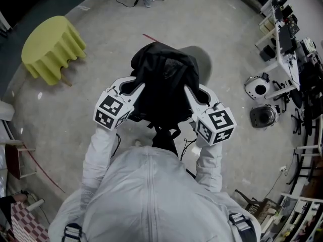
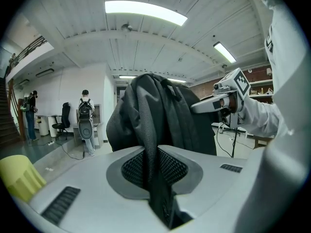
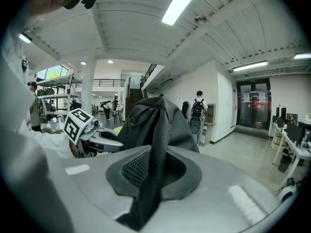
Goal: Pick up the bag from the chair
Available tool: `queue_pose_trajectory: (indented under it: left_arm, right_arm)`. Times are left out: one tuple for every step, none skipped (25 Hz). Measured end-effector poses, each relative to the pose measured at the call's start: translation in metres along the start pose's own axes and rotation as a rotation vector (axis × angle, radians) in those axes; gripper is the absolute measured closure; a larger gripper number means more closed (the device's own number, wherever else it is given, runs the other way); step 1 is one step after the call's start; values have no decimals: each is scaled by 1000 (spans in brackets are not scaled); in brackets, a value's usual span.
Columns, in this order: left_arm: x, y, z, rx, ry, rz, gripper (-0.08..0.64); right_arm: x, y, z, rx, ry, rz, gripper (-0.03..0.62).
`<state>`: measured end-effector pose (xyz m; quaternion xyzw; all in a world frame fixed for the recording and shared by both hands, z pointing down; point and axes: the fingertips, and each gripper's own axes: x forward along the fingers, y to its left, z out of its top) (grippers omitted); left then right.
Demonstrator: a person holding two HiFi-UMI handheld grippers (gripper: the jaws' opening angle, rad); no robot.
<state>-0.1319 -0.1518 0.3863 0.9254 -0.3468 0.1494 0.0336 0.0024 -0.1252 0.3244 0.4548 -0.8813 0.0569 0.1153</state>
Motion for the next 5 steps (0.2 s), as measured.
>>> queue_pose_trajectory:
  left_arm:
    - [1, 0, -1, -1, 1, -1, 503]
    - [2, 0, -2, -3, 3, -2, 503]
    - [3, 0, -3, -4, 6, -3, 503]
    - [4, 0, -4, -6, 8, -3, 503]
    - [5, 0, -5, -7, 11, -4, 503]
  right_arm:
    - [1, -1, -1, 1, 1, 0, 545]
    - [2, -2, -2, 1, 3, 1, 545]
    - [3, -3, -3, 1, 4, 1, 545]
    - [4, -4, -4, 2, 6, 1, 545]
    - [4, -5, -4, 3, 7, 2, 545]
